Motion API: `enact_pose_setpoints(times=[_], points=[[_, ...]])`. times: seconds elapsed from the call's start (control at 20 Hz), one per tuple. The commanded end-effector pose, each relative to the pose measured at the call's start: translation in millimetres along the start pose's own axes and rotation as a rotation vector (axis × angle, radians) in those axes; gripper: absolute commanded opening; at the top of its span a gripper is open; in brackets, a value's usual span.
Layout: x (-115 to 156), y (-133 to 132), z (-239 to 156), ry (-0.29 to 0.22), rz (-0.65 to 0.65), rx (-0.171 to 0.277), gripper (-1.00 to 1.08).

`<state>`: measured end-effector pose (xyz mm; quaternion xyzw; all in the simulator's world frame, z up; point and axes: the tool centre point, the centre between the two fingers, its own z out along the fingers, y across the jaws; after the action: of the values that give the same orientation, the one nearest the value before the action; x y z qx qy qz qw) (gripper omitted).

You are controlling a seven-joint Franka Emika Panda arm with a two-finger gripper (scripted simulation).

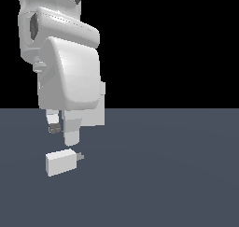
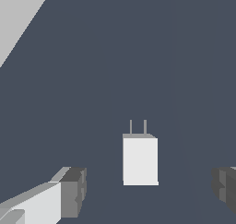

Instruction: Plug the charger into the wall socket.

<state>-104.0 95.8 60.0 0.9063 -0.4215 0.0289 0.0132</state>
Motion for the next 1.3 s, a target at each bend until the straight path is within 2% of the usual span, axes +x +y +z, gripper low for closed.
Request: enact_pose_setpoints(times=[0.0, 0.4, 0.7, 0.75, 1.25], points=[[-0.4, 0.5, 5.0, 0.000, 0.001, -0.001, 1.00], [-2.9, 0.9, 38.6, -0.001, 0.003, -0.001, 1.00], [-3.6, 0.2, 48.1, -0.001, 0.003, -0.001, 1.00], [-3.6, 0.2, 48.1, -0.001, 0.003, -0.001, -1.00], [-3.6, 0.1, 48.0, -0.001, 0.003, -0.001, -1.00]])
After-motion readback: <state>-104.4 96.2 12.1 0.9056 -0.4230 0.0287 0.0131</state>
